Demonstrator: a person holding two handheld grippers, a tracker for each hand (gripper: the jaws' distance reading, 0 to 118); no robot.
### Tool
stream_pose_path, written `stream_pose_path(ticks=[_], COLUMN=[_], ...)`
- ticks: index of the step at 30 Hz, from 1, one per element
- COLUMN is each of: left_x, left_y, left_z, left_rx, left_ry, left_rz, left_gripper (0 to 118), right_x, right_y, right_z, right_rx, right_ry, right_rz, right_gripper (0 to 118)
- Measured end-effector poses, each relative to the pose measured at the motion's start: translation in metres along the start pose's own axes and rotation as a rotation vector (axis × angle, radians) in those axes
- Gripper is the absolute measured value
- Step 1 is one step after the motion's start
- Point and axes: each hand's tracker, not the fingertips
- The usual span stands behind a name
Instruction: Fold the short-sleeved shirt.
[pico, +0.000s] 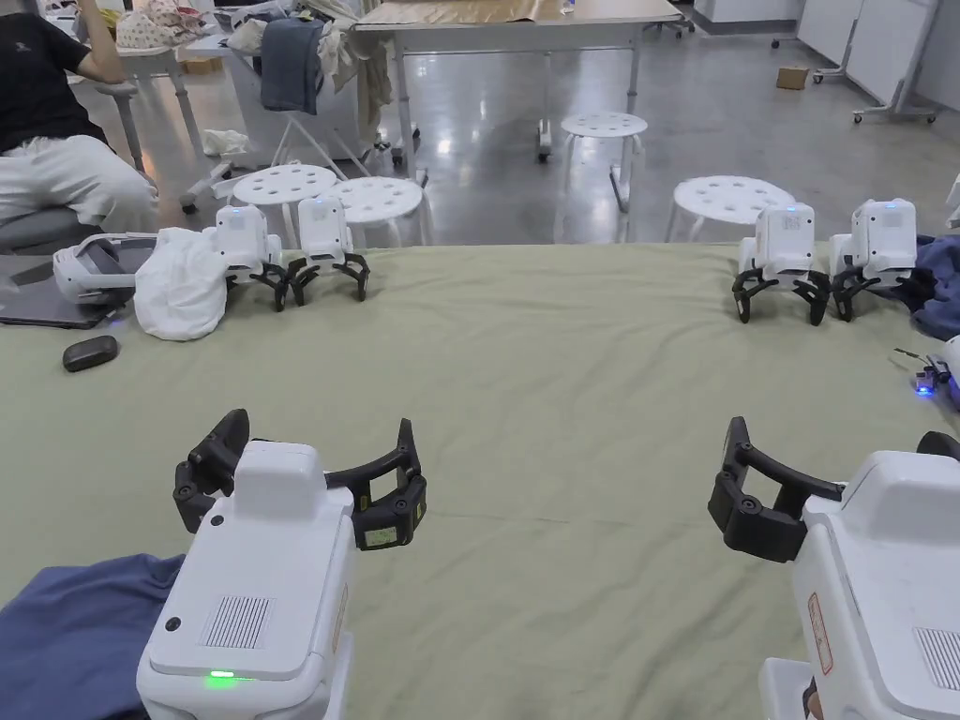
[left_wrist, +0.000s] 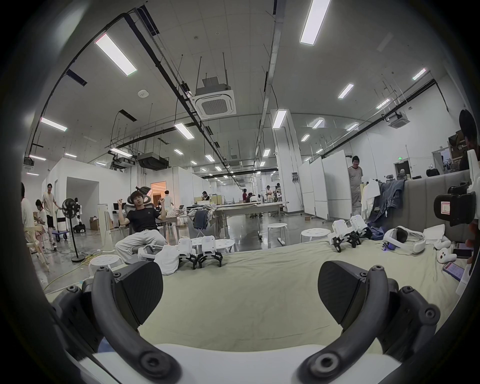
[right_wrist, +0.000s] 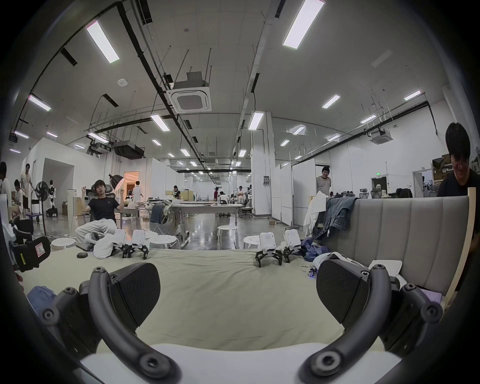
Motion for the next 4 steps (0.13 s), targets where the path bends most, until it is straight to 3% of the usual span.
stream_pose_path(ticks=[4], left_x=[0.0000], left_y=[-0.0001], left_z=[0.0001], left_rx=[-0.001], left_ry=[-0.001], left_rz=[-0.001], left_gripper=[118], right_x=[-0.0005], right_y=[0.0010], right_z=[0.0010], right_rx=[0.002], right_ry=[0.006], right_rz=[0.005], right_gripper=[118])
